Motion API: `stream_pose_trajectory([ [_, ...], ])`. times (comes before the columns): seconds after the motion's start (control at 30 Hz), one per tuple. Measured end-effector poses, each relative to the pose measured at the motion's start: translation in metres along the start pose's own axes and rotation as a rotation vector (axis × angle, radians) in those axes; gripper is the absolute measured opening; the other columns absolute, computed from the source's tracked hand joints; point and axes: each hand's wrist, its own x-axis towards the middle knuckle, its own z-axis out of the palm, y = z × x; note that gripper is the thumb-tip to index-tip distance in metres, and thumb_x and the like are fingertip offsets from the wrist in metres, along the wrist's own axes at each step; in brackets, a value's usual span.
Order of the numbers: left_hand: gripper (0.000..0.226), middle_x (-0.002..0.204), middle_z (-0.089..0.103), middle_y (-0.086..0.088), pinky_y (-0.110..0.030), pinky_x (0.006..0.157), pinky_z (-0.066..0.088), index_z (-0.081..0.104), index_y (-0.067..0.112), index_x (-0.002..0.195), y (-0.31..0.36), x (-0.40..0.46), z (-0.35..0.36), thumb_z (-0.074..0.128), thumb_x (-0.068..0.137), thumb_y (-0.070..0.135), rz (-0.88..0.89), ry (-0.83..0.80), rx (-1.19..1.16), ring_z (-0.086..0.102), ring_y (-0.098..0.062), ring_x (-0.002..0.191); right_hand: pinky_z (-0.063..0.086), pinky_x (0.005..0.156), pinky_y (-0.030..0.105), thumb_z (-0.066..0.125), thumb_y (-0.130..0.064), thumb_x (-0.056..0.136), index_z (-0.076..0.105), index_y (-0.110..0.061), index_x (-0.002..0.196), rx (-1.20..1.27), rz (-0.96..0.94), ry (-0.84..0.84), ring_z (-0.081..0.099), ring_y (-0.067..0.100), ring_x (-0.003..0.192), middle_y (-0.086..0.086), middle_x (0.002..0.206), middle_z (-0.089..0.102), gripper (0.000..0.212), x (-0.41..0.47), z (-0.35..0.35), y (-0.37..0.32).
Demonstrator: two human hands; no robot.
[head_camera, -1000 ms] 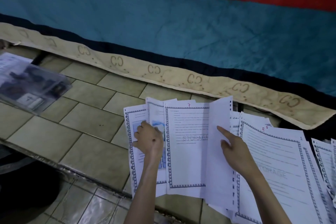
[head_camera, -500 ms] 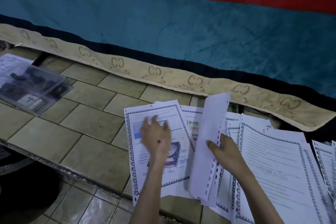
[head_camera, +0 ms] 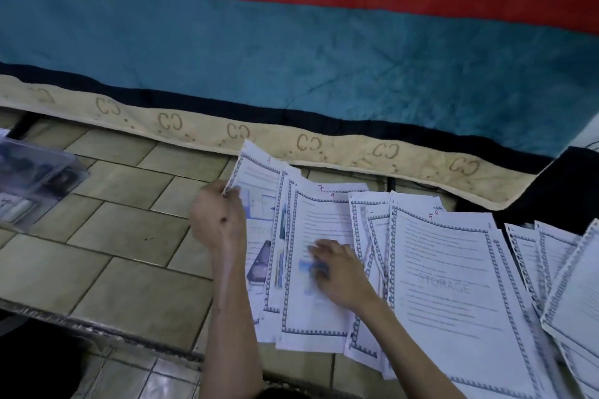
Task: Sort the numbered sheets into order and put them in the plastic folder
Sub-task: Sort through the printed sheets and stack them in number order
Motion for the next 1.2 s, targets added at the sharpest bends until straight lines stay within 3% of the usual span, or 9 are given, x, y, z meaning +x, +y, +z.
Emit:
stream_pose_trajectory([
  [0.23,0.021,0.091,0.071,-0.008,-0.028,0.070,0.043,0.071,0.021,0.100,0.096,-0.041,-0.067,0.061,0.086,0.032,0.313,0.164,-0.075,0.064,-0.029,0.084,0.018,0.111,0.028,0.043,-0.020,0.094,0.047,-0.016,0.137,0.098,0.000,-0.036,0.029,0.022,0.137,0.001,0.148,0.035,0.043,0.016,0.007,0.011],
  [0.37,0.017,0.072,0.064,0.011,-0.024,0.072,0.042,0.072,0.025,0.094,0.140,-0.086,-0.086,0.063,0.083,0.036,0.615,-0.053,-0.196,0.059,-0.012,0.072,0.033,0.107,0.029,0.068,-0.028,0.084,0.022,-0.023,0.149,0.675,0.034,-0.175,0.031,0.019,0.138,-0.004,0.150,0.030,0.079,0.004,-0.021,0.022],
  [0.47,0.004,0.070,0.062,0.024,-0.023,0.067,0.046,0.066,0.035,0.079,0.160,-0.115,-0.070,0.066,0.082,0.033,0.703,-0.268,-0.263,0.060,-0.002,0.067,0.035,0.101,0.025,0.083,-0.040,0.060,0.020,-0.035,0.144,1.120,-0.055,-0.017,0.034,0.002,0.132,-0.022,0.142,0.032,0.106,-0.028,-0.061,0.039],
  [0.57,0.015,0.073,0.064,0.026,-0.015,0.067,0.049,0.062,0.038,0.073,0.168,-0.130,-0.047,0.065,0.084,0.029,0.650,-0.412,-0.386,0.062,0.008,0.069,0.048,0.093,0.026,0.083,-0.057,0.049,0.049,-0.022,0.127,1.299,-0.017,0.376,0.058,0.006,0.114,-0.012,0.124,0.061,0.092,-0.061,-0.098,0.073],
  [0.73,0.021,0.076,0.064,0.016,-0.019,0.073,0.050,0.063,0.028,0.077,0.174,-0.145,0.027,0.052,0.093,0.036,0.403,-0.623,-0.531,0.061,0.003,0.071,0.053,0.066,0.028,0.066,-0.022,0.085,0.071,-0.019,0.092,1.146,0.239,0.829,0.070,0.010,0.072,-0.007,0.078,0.075,0.009,-0.126,-0.138,0.149],
  [0.83,0.030,0.083,0.062,-0.008,-0.026,0.078,0.048,0.057,0.024,0.076,0.143,-0.150,0.092,0.047,0.092,0.048,0.253,-0.817,-0.245,0.062,-0.023,0.079,0.046,0.053,0.025,0.064,-0.024,0.088,0.069,-0.006,0.099,0.988,0.475,0.951,0.063,0.014,0.060,-0.002,0.066,0.068,0.022,-0.161,-0.132,0.191],
  [0.97,0.039,0.068,0.054,-0.011,-0.031,0.080,0.049,0.052,0.002,0.076,0.086,-0.181,0.136,0.063,0.087,0.038,0.318,-0.928,0.348,0.056,-0.022,0.067,0.048,0.060,0.031,0.063,-0.022,0.089,0.065,-0.004,0.105,1.006,0.688,1.028,0.063,0.027,0.073,0.014,0.088,0.066,0.025,-0.192,-0.110,0.230],
  [1.07,0.071,0.128,0.043,-0.024,-0.038,0.095,0.043,0.038,-0.004,0.125,0.068,-0.207,0.150,0.075,0.077,0.033,0.249,-0.848,0.483,0.047,-0.032,0.119,0.048,0.073,0.034,0.064,-0.022,0.088,0.063,-0.005,0.109,1.048,0.739,1.044,0.064,0.030,0.089,0.016,0.099,0.067,0.028,-0.206,-0.098,0.247],
  [1.2,0.079,0.129,0.049,-0.022,-0.046,0.094,0.044,0.028,-0.003,0.131,0.059,-0.204,0.162,0.078,0.074,0.017,0.142,-0.706,0.398,0.046,-0.036,0.121,0.051,0.076,0.039,0.065,-0.029,0.086,0.064,-0.005,0.105,1.077,0.781,1.012,0.063,0.029,0.087,0.013,0.099,0.067,0.030,-0.217,-0.097,0.264],
])
